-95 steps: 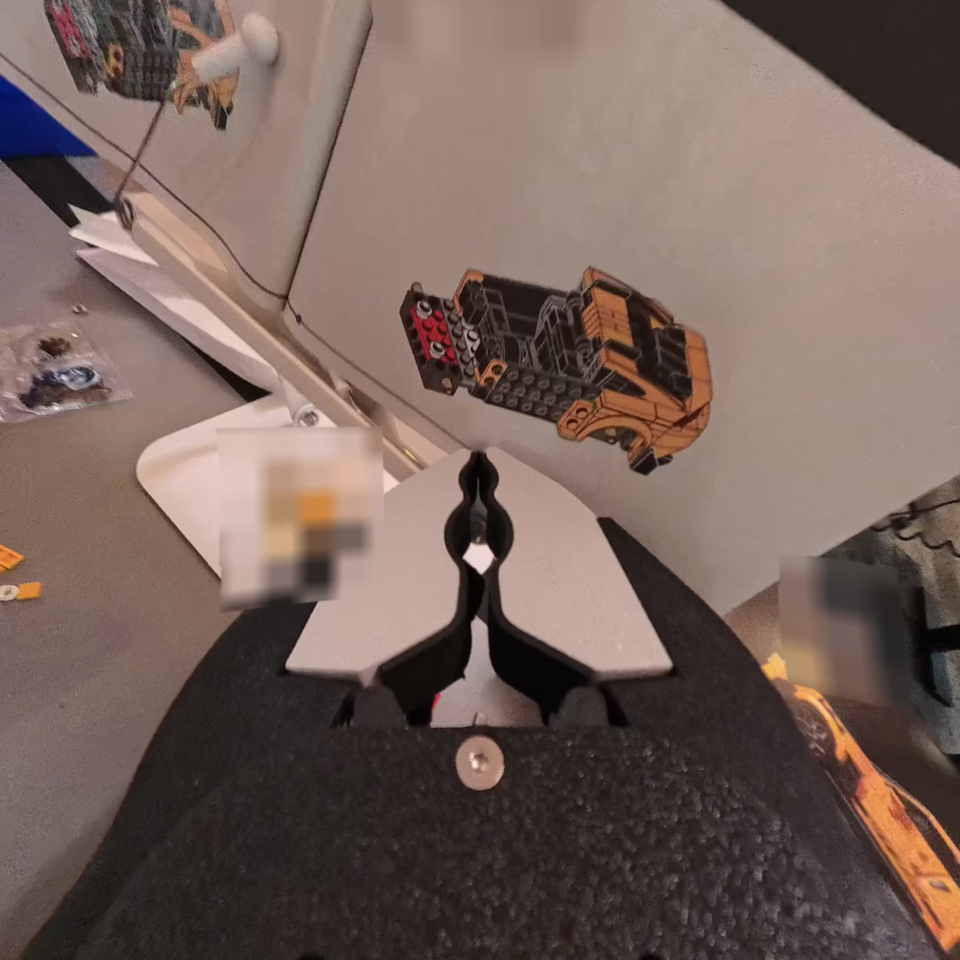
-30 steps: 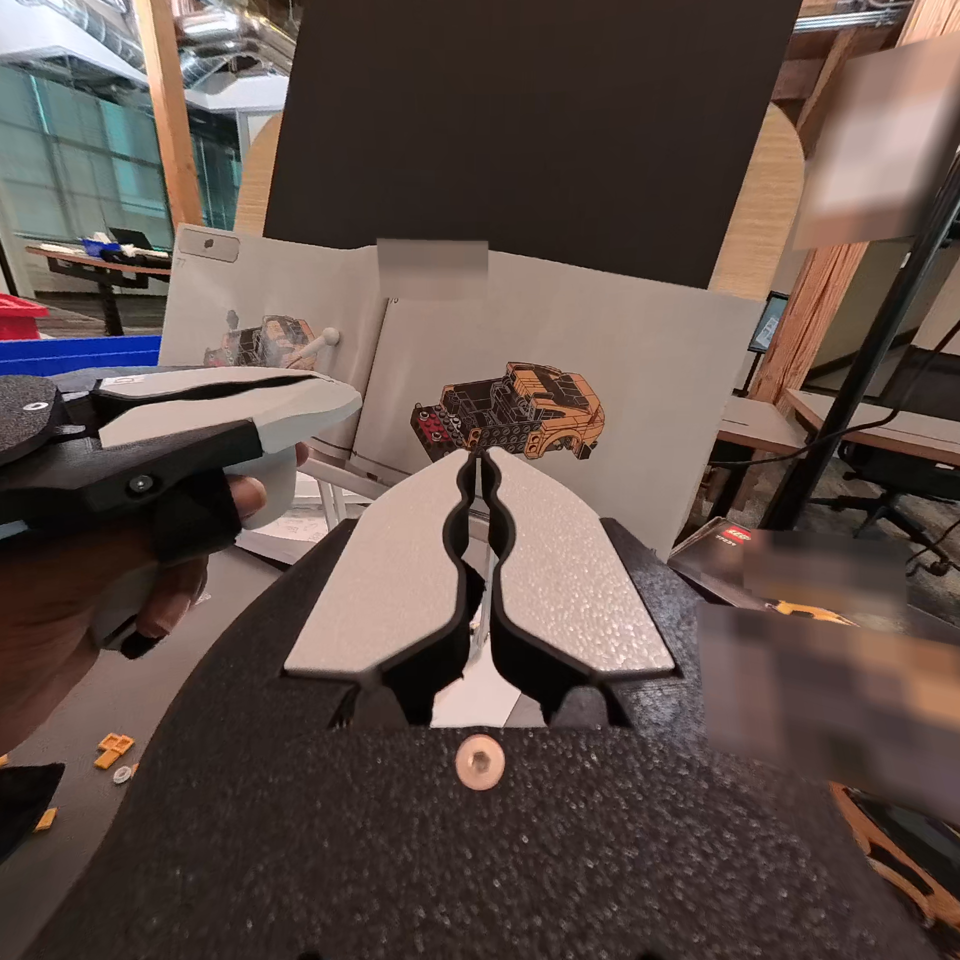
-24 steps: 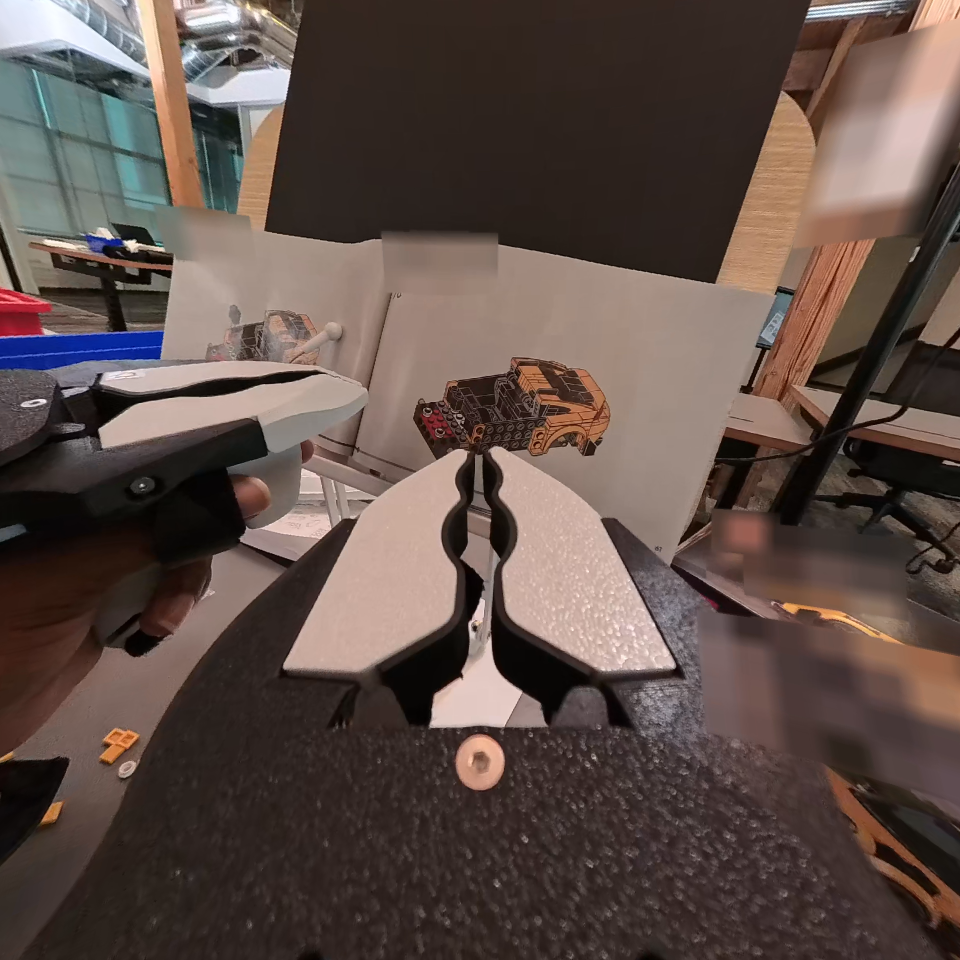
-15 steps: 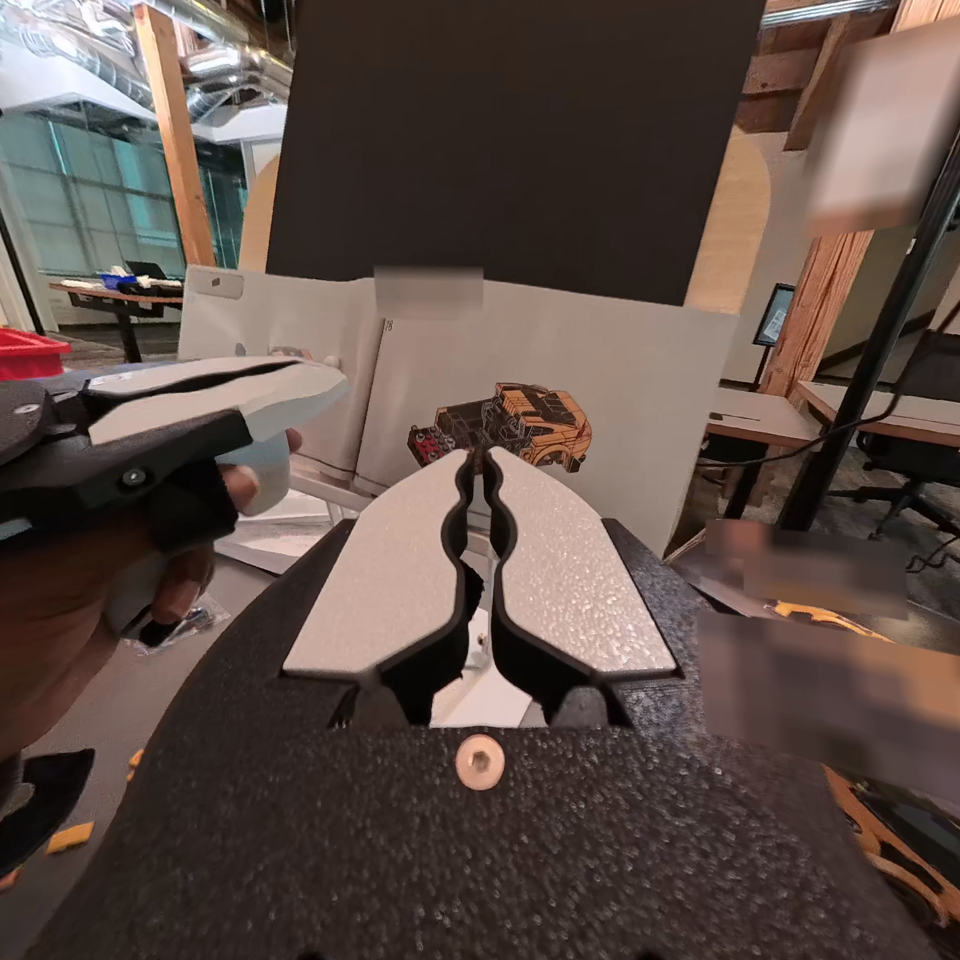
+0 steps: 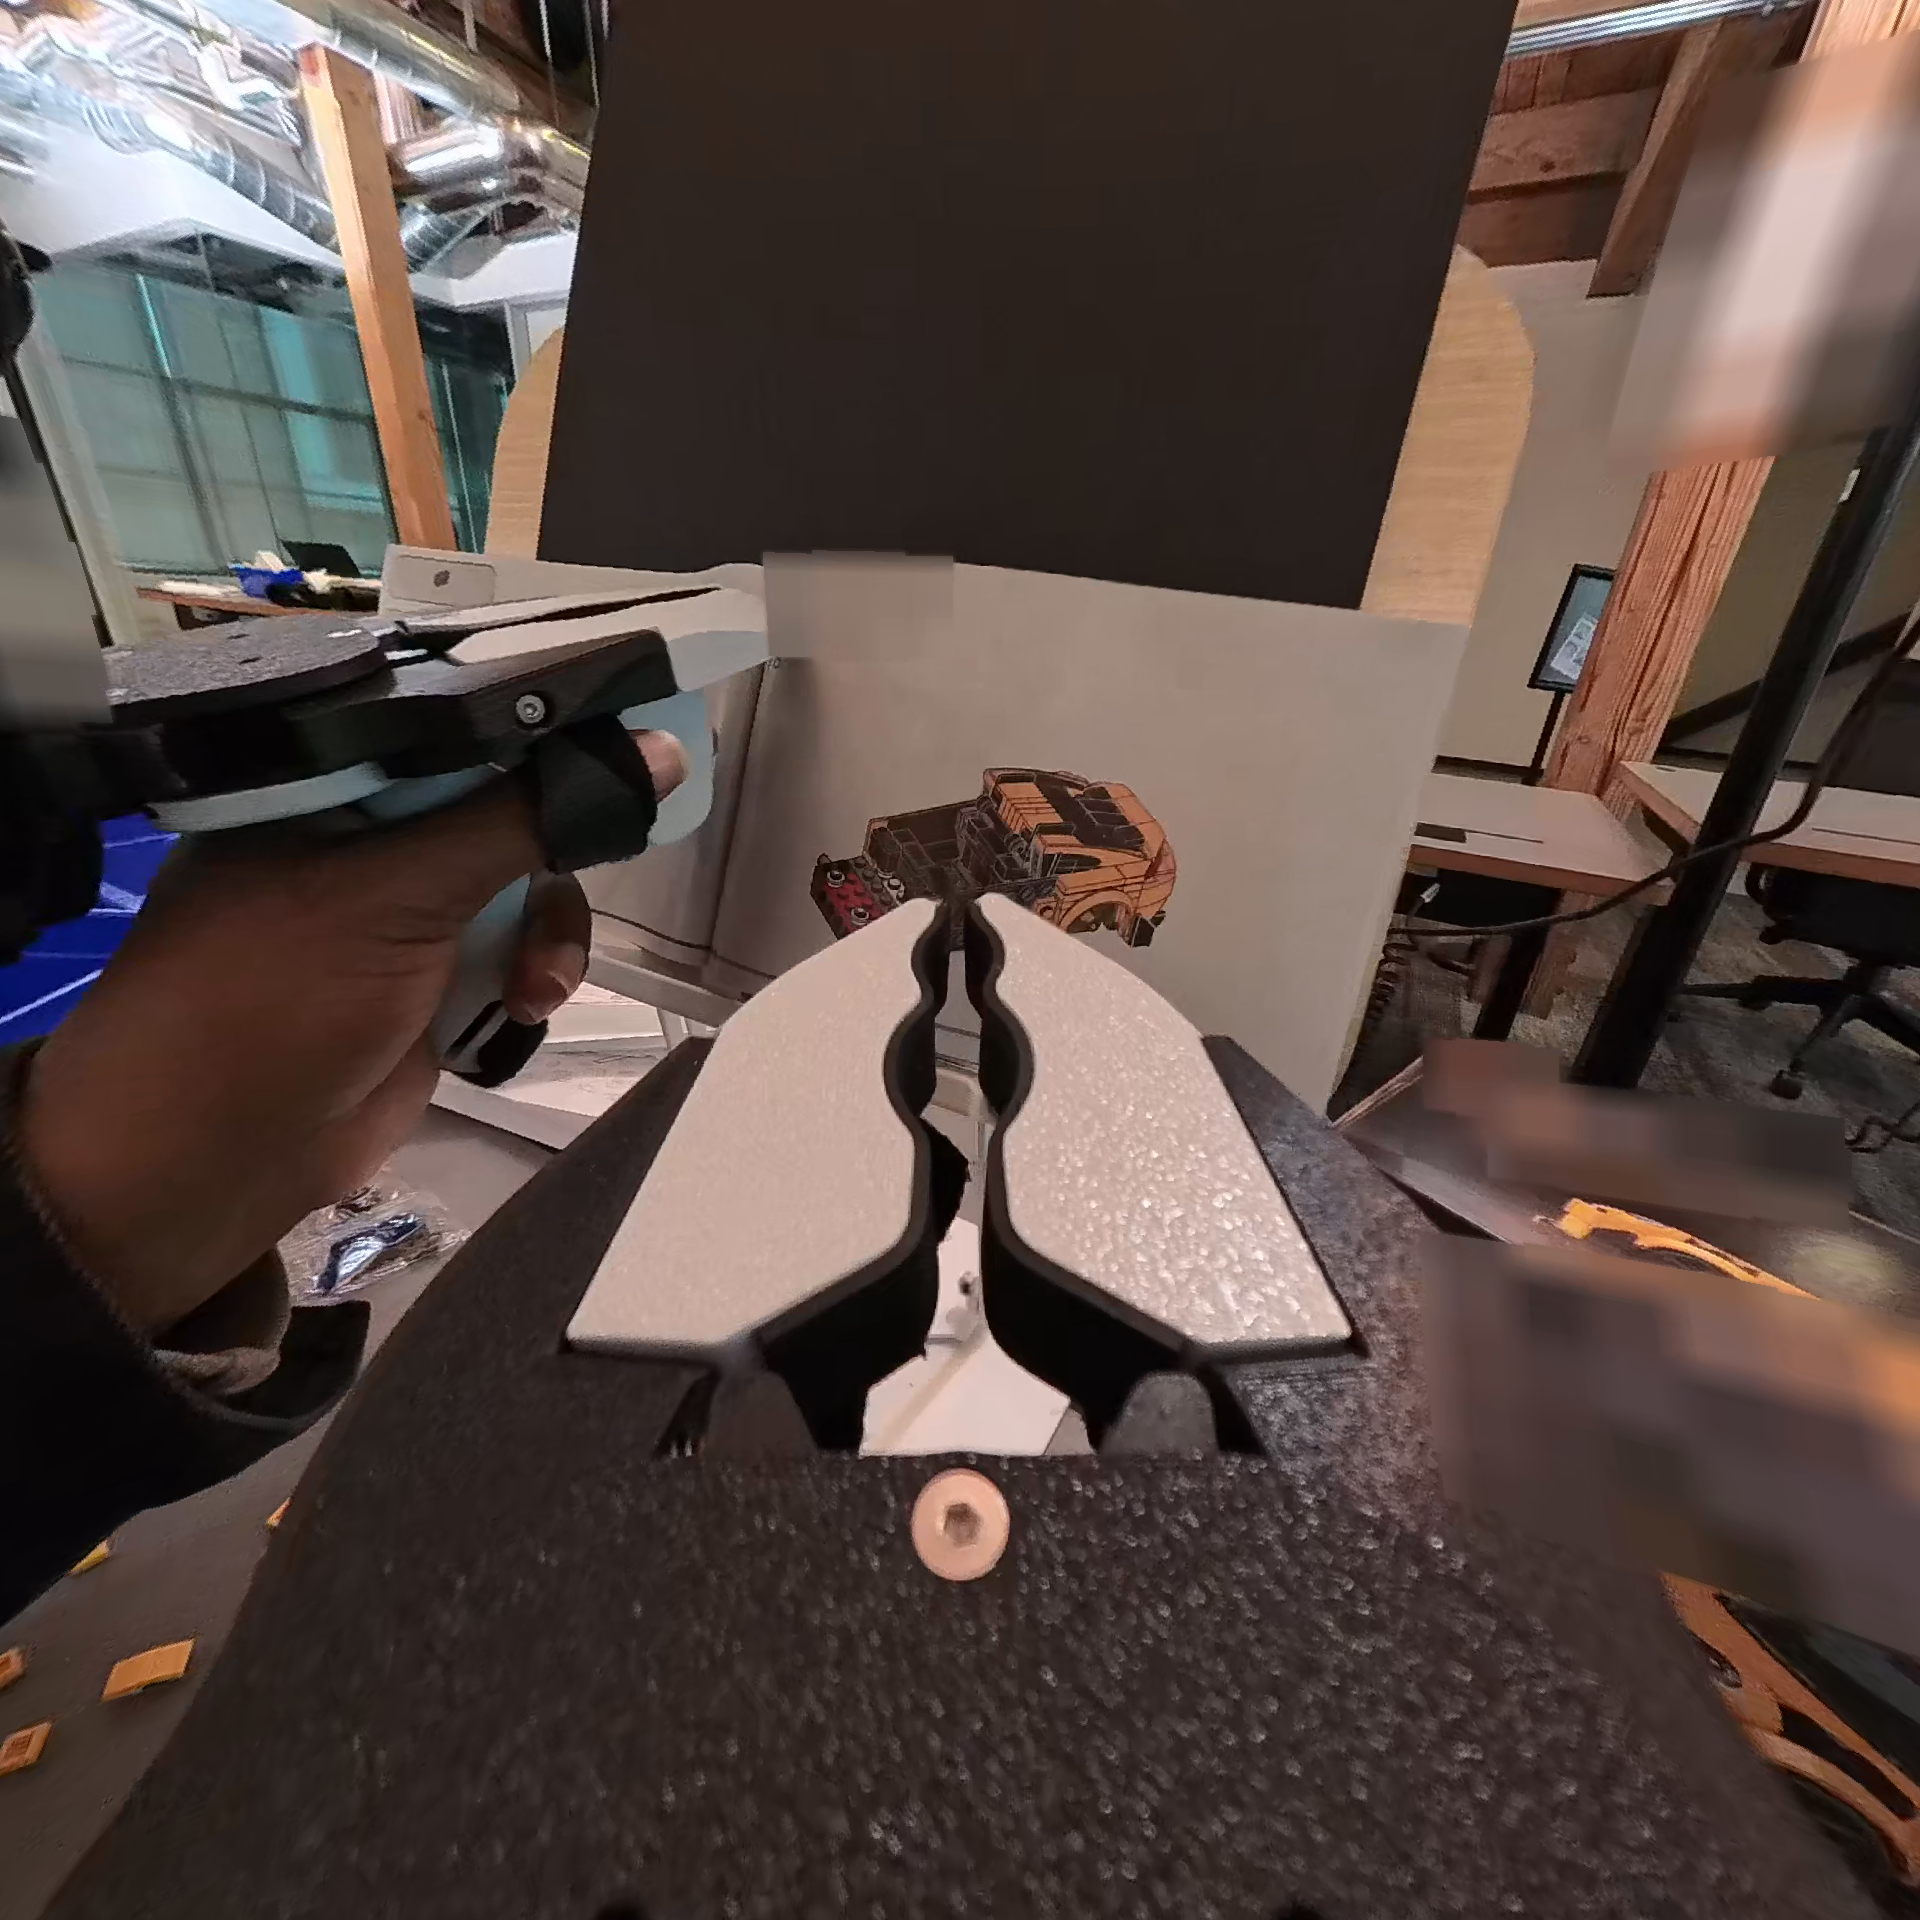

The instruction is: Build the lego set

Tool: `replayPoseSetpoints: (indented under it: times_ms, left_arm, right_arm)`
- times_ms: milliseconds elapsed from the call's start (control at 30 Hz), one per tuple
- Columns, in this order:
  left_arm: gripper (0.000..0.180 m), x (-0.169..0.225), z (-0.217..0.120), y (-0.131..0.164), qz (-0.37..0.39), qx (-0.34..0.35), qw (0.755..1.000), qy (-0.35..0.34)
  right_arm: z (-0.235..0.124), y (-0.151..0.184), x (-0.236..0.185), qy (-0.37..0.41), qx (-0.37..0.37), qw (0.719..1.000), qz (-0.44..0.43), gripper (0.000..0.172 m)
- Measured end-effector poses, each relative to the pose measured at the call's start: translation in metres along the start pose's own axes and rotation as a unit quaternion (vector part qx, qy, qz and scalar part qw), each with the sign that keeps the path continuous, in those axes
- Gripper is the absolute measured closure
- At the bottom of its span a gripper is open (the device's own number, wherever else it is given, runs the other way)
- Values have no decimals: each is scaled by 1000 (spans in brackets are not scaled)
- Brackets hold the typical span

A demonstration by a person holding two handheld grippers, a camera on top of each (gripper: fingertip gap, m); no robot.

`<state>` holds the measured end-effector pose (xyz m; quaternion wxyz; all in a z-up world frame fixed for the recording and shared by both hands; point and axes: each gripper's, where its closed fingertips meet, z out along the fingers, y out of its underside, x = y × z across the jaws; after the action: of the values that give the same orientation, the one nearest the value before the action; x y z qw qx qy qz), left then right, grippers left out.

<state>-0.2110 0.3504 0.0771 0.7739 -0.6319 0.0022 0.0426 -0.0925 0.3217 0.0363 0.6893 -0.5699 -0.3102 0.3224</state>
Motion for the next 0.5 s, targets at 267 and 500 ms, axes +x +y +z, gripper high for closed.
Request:
replayPoseSetpoints:
  times_ms: [267,500]
  left_arm:
    - [180,-1,3,-1,2,-2,1000,3]
    - [180,2,0,-1,3,-1,1000,8]
  right_arm:
    - [1,2,-6,-4,-2,1000,-10,169]
    - [3,4,-10,-8,-3,1000,-16,170]
